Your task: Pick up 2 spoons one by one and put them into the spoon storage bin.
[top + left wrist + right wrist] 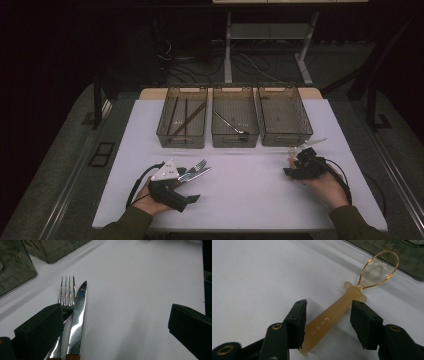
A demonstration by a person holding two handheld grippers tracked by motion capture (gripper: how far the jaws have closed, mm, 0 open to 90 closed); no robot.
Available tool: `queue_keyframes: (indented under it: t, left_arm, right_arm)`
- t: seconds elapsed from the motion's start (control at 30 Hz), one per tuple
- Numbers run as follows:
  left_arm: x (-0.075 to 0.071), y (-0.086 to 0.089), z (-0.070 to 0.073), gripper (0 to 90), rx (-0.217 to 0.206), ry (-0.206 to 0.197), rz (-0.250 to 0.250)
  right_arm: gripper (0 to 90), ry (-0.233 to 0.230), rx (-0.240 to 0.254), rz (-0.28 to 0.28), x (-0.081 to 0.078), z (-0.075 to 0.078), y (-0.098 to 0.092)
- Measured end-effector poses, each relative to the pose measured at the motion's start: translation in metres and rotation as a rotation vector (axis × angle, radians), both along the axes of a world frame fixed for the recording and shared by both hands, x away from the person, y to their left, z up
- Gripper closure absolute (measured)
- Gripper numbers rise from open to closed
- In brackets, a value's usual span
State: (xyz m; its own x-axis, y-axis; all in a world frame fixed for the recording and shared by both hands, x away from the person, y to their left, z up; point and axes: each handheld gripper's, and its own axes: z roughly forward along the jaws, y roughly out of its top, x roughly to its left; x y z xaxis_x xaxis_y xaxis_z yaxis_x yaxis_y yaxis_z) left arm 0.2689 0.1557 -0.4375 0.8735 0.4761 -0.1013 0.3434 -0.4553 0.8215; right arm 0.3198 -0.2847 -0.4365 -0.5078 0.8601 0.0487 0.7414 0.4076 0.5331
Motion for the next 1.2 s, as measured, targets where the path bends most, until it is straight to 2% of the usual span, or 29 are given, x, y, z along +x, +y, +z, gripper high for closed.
queue_keyframes:
  t: [0.33, 0.63, 0.83, 1.2]
  left_arm:
    - [0.000, 0.000, 0.000, 0.0, -0.001, 0.001, 0.001]
    - [0.000, 0.000, 0.000, 0.0, 0.000, 0.000, 0.000]
    - [0.000, 0.000, 0.000, 0.0, 0.001, -0.002, 0.000]
    - [0.000, 0.000, 0.000, 0.0, 0.000, -0.002, 0.001]
  right_arm:
    - [62.0, 0.016, 0.024, 0.022, 0.000, 0.001, -0.001]
    - [75.3, 0.006, 0.008, 0.060, 0.000, 0.001, 0.002]
    - [76.3, 0.012, 0.023, 0.084, 0.000, 0.002, 0.000]
    - [76.3, -0.026, 0.077, 0.108, -0.003, 0.017, -0.008]
